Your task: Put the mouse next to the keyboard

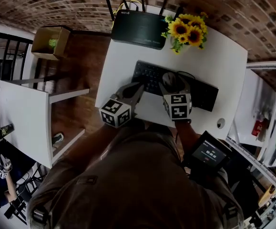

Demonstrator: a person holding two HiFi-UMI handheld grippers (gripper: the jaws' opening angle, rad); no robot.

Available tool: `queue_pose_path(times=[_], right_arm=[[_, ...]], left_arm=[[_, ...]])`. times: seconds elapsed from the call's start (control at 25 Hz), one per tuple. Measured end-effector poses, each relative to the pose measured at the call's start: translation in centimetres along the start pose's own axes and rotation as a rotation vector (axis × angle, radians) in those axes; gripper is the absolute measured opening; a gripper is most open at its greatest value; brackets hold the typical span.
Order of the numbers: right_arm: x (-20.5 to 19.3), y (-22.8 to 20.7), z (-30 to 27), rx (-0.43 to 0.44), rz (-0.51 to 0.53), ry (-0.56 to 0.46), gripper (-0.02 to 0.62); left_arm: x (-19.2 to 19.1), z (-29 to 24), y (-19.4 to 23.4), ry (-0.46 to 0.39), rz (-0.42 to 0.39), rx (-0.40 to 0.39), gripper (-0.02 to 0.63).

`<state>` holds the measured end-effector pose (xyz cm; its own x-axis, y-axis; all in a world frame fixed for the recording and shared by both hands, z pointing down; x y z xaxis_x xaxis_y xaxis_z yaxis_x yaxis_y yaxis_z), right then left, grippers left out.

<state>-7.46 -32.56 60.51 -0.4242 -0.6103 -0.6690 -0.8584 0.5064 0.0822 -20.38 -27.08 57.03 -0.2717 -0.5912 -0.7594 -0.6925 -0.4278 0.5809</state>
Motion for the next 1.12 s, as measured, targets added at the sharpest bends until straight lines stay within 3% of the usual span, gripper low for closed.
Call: queue_pose_path(times=[0.36,1.12], right_arm=[[-1.3,0.1,-2.2,-0.044,-0.006,0.075,0.35],[-1.6,-0.1,-1.9,-0.072,-0.059,0.101,0.308]], left_arm=[[0.0,0.3,1.7,0.014,0.029,-0.002,0.002],[0.4,0.4,2.3,0.024,0.041,-0.014,0.002]])
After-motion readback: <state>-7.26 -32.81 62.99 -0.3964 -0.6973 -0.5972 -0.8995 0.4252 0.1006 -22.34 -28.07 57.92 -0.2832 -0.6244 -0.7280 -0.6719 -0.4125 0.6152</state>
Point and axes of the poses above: the fingertips, and each gripper's own axes: z backward along the fingers, y to its left, x out of its top, the point moved 3 cm from there along z, backward along the fingers, and after that the axes turned 9 degrees about -x, right-handed, at the moved point
